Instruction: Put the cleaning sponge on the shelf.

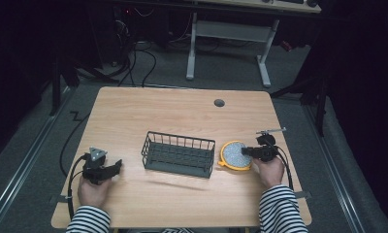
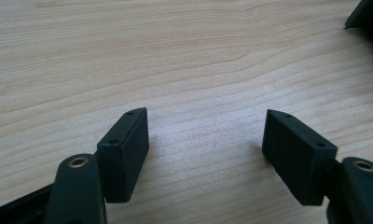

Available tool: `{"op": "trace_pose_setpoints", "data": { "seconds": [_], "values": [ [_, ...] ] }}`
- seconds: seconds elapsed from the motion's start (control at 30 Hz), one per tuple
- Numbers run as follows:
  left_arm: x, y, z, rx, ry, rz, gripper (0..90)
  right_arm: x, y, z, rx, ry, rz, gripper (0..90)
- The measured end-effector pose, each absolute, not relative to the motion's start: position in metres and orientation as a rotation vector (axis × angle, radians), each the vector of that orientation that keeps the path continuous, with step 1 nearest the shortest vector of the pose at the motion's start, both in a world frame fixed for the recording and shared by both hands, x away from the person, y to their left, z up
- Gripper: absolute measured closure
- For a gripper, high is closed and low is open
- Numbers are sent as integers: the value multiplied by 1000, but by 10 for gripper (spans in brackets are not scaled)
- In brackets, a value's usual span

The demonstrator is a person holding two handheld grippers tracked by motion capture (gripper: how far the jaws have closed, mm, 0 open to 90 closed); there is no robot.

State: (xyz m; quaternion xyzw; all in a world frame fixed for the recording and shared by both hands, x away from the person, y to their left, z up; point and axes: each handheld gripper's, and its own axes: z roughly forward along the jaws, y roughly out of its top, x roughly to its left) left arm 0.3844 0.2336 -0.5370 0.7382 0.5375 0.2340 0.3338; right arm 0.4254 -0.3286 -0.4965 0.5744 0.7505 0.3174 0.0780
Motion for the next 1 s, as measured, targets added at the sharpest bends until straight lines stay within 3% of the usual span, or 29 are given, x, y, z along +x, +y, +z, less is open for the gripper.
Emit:
{"op": "trace_pose_setpoints", "data": {
  "seconds": [0.5, 1.0],
  "values": [
    [384, 234, -537, 1927, 1404, 612, 320, 413, -342, -468, 1656, 2179, 971, 787],
    [384, 233, -537, 1928, 1404, 612, 317, 410, -333, -418, 1499, 2164, 1020, 785]
  ]
}}
